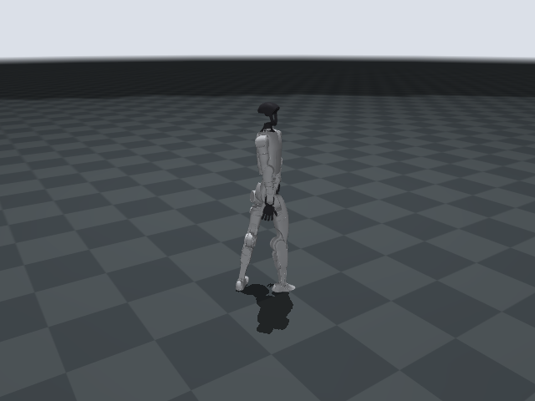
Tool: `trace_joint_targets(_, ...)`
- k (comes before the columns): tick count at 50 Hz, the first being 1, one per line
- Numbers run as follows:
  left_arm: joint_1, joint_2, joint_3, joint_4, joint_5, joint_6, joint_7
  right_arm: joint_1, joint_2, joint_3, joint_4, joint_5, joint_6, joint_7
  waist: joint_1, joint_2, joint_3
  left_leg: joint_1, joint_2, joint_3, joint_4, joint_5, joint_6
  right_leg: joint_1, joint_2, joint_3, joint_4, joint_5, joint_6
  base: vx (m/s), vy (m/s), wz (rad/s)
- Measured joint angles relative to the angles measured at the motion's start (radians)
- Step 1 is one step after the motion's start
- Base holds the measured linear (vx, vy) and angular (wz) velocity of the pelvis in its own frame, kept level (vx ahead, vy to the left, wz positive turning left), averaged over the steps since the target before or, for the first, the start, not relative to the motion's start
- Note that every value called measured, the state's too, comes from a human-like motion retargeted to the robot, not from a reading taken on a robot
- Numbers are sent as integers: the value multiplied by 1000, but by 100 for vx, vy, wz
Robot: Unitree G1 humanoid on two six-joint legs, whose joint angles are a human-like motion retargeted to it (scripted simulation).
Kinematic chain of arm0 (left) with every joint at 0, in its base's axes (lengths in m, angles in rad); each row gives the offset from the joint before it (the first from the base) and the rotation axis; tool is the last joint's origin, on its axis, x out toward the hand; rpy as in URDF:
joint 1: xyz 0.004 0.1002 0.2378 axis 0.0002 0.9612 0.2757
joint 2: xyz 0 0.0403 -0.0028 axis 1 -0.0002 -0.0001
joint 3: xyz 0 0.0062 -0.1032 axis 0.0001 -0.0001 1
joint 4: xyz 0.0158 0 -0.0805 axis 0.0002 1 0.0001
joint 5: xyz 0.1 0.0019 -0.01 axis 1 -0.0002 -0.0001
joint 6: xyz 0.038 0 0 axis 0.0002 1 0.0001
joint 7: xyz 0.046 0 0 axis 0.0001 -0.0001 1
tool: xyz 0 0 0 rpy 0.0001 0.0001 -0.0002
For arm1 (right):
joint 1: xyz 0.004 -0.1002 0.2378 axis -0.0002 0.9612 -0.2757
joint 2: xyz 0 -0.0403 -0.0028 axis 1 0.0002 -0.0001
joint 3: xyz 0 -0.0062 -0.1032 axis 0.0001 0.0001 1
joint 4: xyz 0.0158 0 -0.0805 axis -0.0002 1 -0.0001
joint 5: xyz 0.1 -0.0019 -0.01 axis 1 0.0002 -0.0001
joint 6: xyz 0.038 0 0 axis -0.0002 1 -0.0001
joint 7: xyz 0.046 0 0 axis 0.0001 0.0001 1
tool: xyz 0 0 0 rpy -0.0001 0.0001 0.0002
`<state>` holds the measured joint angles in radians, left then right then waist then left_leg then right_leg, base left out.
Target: In place motions
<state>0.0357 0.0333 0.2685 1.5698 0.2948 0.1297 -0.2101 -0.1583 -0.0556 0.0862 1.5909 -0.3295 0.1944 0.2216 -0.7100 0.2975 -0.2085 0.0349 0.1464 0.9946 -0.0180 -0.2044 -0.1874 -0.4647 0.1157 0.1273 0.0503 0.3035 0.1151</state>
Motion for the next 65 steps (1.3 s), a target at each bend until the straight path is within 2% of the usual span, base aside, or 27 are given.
trace_joint_targets(10,15,1,-15,17,40,11,-10,-7,-4,-3,8,6,1,2,-1,-11,6,2,-6,21,6,2,-4,-5,3,11,-3,16,12,-1,2,-20)
trace_joint_targets(23,-21,-1,-17,-39,28,0,-17,30,-53,-52,78,32,2,-27,66,-41,-22,-26,5,-87,2,20,23,36,-38,-62,0,-38,-44,-4,-13,72)
trace_joint_targets(35,-6,7,-24,-3,29,-3,6,78,-77,-85,59,28,-10,-15,192,-111,-67,-69,-27,-273,-19,56,70,134,-143,-316,3,-129,-67,-3,-15,123)
trace_joint_targets(45,19,67,9,51,15,8,38,89,-83,-95,3,37,-41,-10,285,-188,-67,-100,-70,-500,-15,85,115,251,-205,-534,-12,-179,-67,-1,-17,120)
trace_joint_targets(58,36,89,17,72,-2,6,56,105,-63,-68,-44,54,-73,9,416,-288,-22,-90,-120,-669,6,111,144,390,-246,-700,-30,-212,-60,0,-23,69)
trace_joint_targets(65,45,48,-9,73,-19,-39,103,119,-51,-49,-49,44,-81,14,431,-293,-10,-74,-154,-743,-6,111,165,435,-249,-778,-41,-222,-54,4,-17,55)
